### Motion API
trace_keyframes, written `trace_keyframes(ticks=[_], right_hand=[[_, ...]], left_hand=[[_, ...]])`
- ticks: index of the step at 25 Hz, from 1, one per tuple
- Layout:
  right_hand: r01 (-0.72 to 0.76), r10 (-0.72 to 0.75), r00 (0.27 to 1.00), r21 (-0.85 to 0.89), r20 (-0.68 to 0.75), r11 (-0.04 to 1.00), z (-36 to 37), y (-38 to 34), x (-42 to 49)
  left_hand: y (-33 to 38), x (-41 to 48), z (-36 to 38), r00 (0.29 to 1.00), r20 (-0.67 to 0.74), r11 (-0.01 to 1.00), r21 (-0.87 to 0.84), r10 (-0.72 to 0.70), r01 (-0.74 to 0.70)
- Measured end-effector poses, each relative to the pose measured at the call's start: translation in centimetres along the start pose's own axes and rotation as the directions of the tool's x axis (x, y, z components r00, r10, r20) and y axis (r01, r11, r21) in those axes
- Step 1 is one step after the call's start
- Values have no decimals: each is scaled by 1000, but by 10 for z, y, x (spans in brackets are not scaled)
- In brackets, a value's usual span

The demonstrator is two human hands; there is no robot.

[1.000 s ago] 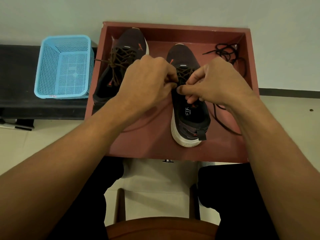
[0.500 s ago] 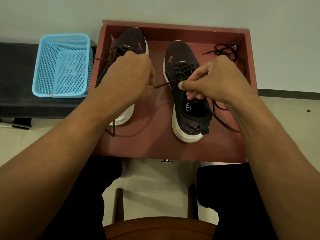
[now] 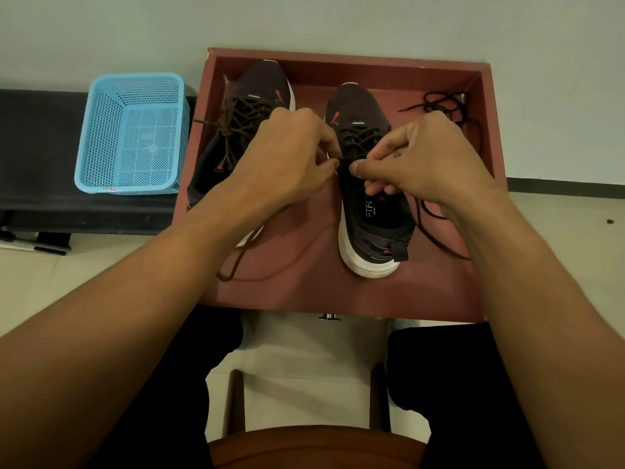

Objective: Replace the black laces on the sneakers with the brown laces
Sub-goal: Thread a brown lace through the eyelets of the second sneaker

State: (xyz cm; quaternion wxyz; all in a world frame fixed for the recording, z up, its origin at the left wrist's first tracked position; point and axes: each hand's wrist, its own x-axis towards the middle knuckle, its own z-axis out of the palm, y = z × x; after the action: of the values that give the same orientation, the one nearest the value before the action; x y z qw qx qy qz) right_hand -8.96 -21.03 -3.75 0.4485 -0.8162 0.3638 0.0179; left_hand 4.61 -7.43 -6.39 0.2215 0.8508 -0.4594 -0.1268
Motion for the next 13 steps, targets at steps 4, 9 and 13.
trace_keyframes(ticks=[4,9,13], right_hand=[[38,-38,998,4,-50,999,3,2,4],[83,-81,996,57,-46,995,3,1,6],[186,-182,970,-11,158,982,-3,-19,-17]], left_hand=[[-3,-2,-1,999,53,1000,-2,-9,9],[3,-9,-10,983,146,958,-249,-109,143],[9,-10,-18,980,73,737,-649,-185,187]])
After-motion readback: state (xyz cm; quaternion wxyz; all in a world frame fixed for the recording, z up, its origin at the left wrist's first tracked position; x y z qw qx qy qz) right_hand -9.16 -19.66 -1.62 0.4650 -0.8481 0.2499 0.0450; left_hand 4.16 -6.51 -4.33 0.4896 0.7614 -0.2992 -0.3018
